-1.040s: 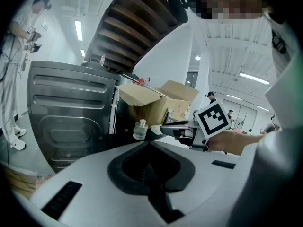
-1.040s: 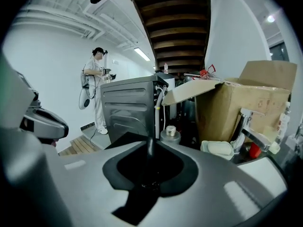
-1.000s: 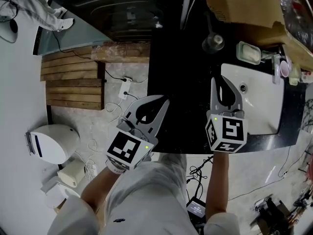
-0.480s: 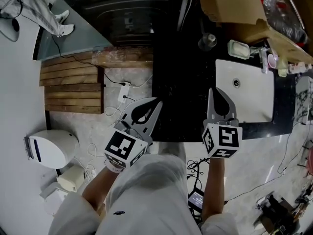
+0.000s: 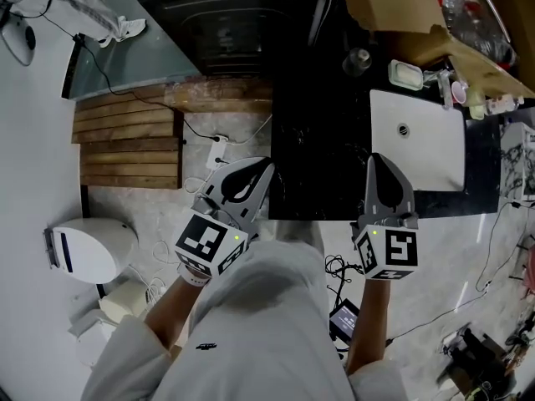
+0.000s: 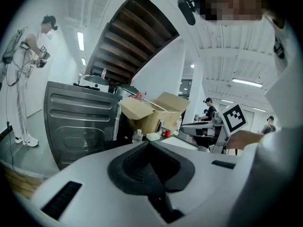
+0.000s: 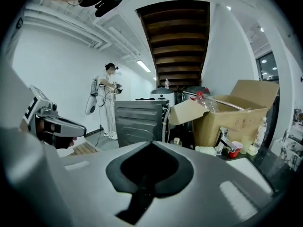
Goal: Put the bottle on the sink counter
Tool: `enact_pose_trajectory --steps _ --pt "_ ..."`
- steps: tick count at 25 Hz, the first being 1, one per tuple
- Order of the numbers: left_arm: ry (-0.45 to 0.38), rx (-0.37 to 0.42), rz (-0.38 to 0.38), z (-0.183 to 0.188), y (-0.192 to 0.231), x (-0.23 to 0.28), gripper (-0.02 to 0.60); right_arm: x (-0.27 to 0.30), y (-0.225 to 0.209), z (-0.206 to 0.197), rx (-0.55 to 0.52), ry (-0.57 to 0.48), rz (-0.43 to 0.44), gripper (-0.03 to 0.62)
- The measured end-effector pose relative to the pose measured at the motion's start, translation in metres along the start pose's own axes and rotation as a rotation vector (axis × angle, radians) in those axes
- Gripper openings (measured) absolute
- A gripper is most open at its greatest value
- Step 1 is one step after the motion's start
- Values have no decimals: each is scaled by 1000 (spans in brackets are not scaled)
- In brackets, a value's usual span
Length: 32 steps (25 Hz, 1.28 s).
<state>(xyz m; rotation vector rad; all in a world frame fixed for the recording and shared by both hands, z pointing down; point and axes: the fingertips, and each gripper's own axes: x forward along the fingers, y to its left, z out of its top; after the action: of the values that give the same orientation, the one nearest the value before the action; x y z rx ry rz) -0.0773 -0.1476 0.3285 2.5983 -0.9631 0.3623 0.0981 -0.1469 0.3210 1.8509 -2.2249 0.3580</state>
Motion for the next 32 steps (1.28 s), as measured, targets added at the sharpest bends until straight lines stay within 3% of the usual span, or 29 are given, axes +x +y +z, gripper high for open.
enact_pose_trajectory --steps 8,15,32 --pt "-42 19 -21 14 -10 -29 8 -50 14 17 -16 -68 -20 11" --pt "-75 33 -33 23 -16 -47 8 -87 10 28 13 -164 -108 11" --pt "-97 39 -46 22 -17 -61 8 -102 40 27 -30 -175 -100 11"
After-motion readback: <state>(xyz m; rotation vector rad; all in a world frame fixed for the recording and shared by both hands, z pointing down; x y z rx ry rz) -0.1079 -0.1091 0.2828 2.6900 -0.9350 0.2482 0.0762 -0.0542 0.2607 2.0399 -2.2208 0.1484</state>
